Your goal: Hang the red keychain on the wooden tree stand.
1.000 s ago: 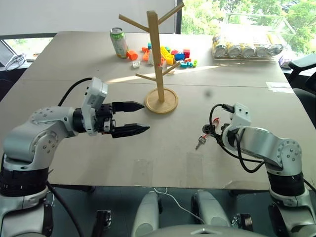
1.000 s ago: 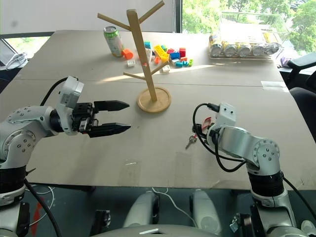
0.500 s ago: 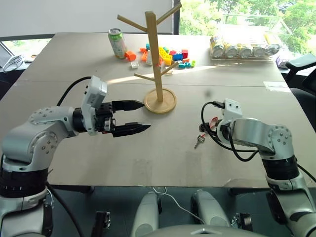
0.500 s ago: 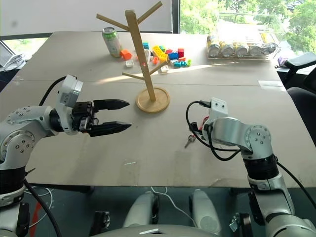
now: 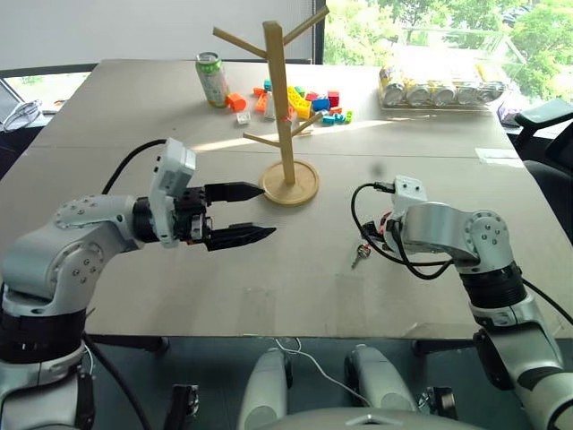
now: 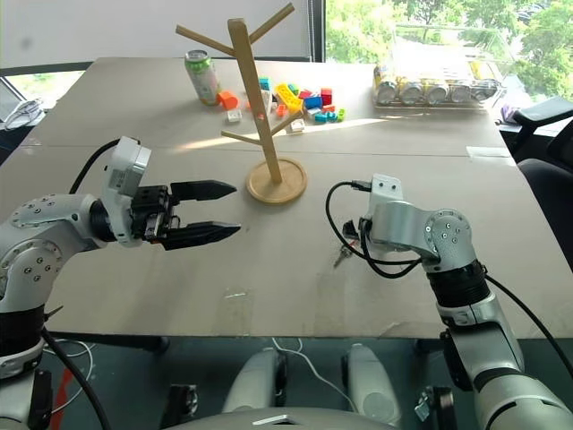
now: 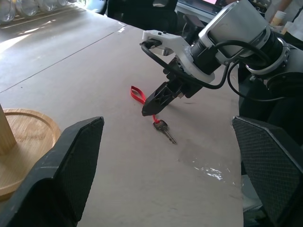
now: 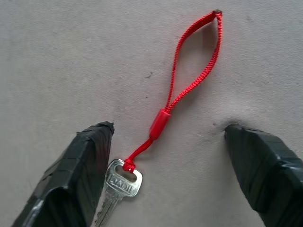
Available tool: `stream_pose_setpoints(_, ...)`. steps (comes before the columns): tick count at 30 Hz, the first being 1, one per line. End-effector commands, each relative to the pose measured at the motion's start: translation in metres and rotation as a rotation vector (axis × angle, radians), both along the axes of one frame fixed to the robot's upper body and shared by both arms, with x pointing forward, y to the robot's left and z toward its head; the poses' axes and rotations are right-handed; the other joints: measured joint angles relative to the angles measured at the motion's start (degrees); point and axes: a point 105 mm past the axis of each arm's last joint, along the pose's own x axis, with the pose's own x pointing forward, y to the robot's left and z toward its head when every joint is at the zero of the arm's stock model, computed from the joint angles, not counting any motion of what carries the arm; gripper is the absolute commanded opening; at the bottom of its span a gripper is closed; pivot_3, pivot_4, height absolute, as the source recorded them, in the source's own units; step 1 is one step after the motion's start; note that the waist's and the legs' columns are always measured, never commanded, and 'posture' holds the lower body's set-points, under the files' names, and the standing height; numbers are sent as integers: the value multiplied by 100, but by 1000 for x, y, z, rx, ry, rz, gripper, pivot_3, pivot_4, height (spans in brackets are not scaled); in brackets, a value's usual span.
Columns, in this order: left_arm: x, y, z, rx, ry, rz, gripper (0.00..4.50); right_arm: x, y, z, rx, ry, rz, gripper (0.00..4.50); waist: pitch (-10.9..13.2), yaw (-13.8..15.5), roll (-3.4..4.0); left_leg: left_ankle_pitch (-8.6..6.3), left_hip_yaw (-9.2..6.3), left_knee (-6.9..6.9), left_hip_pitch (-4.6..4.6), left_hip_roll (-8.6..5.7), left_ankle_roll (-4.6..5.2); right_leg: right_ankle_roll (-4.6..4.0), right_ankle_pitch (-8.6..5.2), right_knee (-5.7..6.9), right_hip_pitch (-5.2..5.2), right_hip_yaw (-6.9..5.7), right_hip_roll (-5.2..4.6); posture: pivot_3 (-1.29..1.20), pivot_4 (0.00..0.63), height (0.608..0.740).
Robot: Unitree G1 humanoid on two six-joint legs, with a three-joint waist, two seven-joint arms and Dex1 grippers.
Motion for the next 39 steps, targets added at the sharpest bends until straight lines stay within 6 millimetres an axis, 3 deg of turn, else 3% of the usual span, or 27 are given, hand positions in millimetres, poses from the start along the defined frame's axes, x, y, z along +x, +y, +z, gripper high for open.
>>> stream_pose_setpoints(1, -6, -2, 14, 8, -59, -13, 4500, 2, 7, 0, 32, 9, 8, 2428, -1, -22, -2, 0, 3, 0, 1, 8, 0, -5, 3, -3, 0, 1, 6, 0, 150, 740)
stream_pose_setpoints(7, -6, -2, 17, 6, -61, -11, 4500, 5, 12, -1, 29, 13, 32, 24, 1, -141, 3, 0, 3, -3, 5, 37, 0, -23, 15, -10, -4, 7, 39, 0, 150, 740)
stream_pose_setpoints(17, -6, -2, 19, 0, -61, 0, 4500, 13, 16, 3, 26, -28, 66, 24, 1, -148, 1, 0, -3, -14, 12, 41, 0, -23, 14, -10, -12, 17, 55, 0, 150, 740)
stream_pose_setpoints(23, -1, 3, 21, 7, -88, 39, 4500, 28, 16, 33, 35, -259, 304, 24, 15, -89, 24, 0, 0, -16, -12, 43, 0, -24, 16, -9, -39, 30, 66, 0, 150, 740)
stream_pose_setpoints(31, 1, 6, 28, -17, -100, 54, 4500, 9, -4, 56, -49, -507, 543, 24, 17, 156, 25, -1, 4, -75, -42, 39, -1, -43, 18, -51, -69, 21, 55, 0, 150, 740)
stream_pose_setpoints(39, -1, 2, 50, -80, -150, 55, 4500, -11, -7, 98, -70, -910, 644, 24, 20, 191, 23, -1, 3, -71, -37, 36, -2, -27, 9, -45, -66, 18, 52, 0, 150, 740)
